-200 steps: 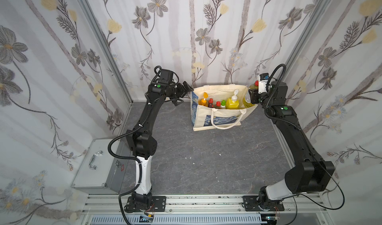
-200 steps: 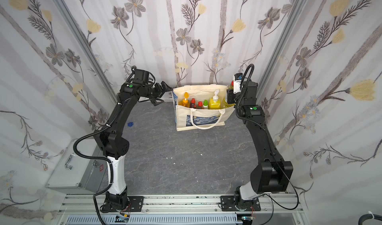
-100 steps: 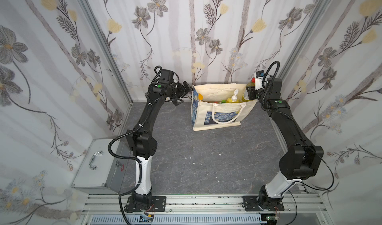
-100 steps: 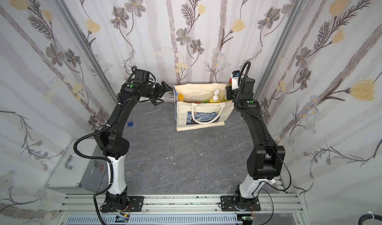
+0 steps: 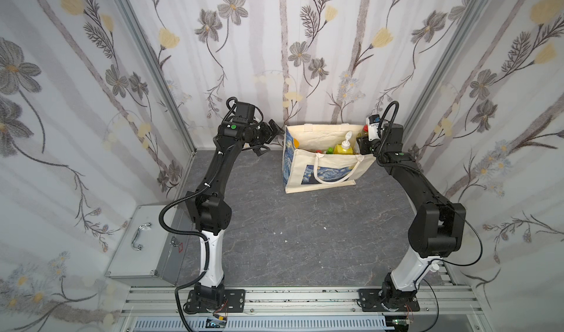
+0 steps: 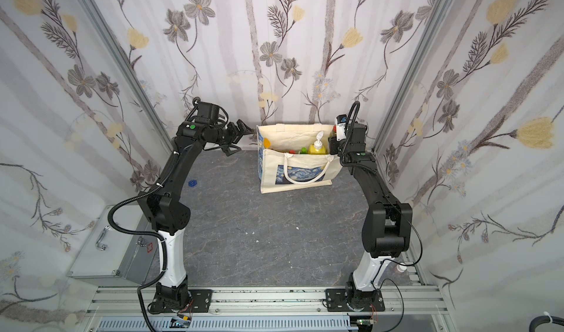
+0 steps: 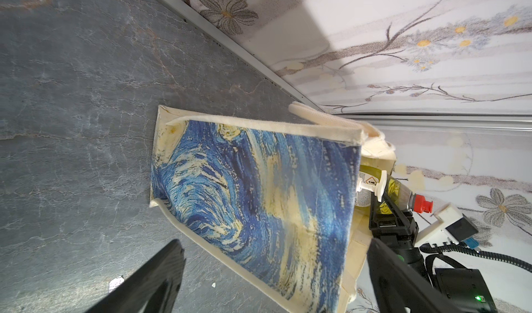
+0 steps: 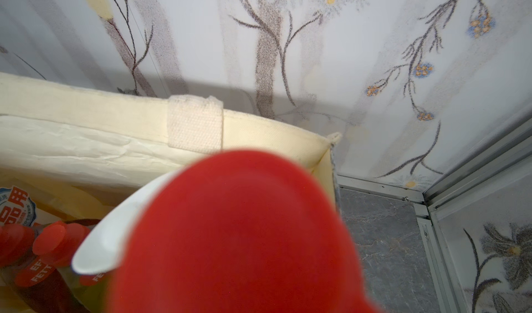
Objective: Pack dish soap into the shopping bag
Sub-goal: Place the bottle of dish soap in the shopping bag.
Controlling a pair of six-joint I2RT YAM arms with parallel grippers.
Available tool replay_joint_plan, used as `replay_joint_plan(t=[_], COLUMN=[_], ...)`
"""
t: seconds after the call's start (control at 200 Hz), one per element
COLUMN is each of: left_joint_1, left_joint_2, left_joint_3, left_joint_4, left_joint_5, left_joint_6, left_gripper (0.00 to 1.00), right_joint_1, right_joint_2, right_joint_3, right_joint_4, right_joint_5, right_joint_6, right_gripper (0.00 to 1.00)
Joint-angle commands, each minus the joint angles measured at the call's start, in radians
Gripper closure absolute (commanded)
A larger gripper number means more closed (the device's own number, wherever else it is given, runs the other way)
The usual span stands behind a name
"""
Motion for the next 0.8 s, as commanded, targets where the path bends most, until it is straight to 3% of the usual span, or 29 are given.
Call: replay_joint_plan(t=[0.0, 0.794], left_joint_1=[0.003, 0.005], left_joint_2=[-0.014, -0.066], left_joint_3=[-0.006, -0.083], left_joint_4=[0.004, 0.024], left_joint_5=[-0.006, -0.026], left_joint_6=[0.001, -0.001], left_gripper=[0.00, 0.00], right_joint_1=[0.004, 0.013], right_joint_2=[0.013, 0.070], right_joint_3=[-0.031, -0.042], right_joint_4=[0.129, 0.119], right_joint_5=[-0.003, -0.064], right_joint_6=[0.001, 0.015], right_gripper=[0.58, 0.41])
